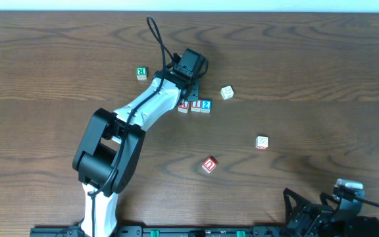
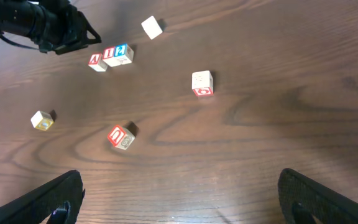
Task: Spell out Ai2
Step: 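Lower the A block onto the table left of the I block, then nudge the A block flush against the I block with the left gripper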
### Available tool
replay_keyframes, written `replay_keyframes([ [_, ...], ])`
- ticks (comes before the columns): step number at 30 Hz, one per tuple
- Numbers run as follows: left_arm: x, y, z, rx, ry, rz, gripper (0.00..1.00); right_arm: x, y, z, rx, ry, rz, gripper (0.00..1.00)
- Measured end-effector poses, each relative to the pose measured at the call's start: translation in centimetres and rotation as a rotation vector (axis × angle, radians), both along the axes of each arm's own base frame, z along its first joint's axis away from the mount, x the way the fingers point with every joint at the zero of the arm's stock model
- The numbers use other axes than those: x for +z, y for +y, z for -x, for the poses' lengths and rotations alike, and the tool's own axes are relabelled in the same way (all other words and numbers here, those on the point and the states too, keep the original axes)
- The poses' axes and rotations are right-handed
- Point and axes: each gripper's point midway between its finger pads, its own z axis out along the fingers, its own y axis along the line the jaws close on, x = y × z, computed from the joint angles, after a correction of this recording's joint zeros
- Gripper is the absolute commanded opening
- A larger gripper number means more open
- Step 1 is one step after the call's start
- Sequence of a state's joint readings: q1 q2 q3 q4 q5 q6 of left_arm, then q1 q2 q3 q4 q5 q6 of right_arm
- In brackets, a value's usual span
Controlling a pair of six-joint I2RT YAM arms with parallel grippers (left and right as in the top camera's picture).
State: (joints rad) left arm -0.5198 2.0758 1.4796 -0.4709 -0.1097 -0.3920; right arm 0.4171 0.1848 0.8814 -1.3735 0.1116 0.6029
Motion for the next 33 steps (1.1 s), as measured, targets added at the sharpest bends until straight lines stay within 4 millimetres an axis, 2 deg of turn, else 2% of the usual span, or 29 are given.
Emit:
replay_keyframes([
  [2, 0.1, 0.7, 0.1, 0.013, 0.005, -0.033, 0.06, 0.0, 0.0, 0.0, 0.000, 0.000, 0.000, 0.99],
  [8, 1.0, 4.6, 1.4, 0.071, 0.097, -0.152, 0.06, 0.0, 0.0, 0.0, 0.000, 0.000, 0.000, 0.99],
  [11, 0.7, 5.6, 2.6, 0.085, 0.166, -0.145, 0.06, 0.0, 0.0, 0.0, 0.000, 0.000, 0.000, 0.99],
  [20, -3.7, 3.3, 8.0, 0.052, 0.324, -0.060, 0.06, 0.0, 0.0, 0.0, 0.000, 0.000, 0.000, 0.99],
  [23, -3.6, 1.9, 7.8, 0.043, 0.304, -0.001, 0.06, 0.0, 0.0, 0.0, 0.000, 0.000, 0.000, 0.99],
  [33, -3.5, 0.6, 7.0, 0.026, 0.274, 0.064, 0.06, 0.0, 0.0, 0.0, 0.000, 0.000, 0.000, 0.99],
])
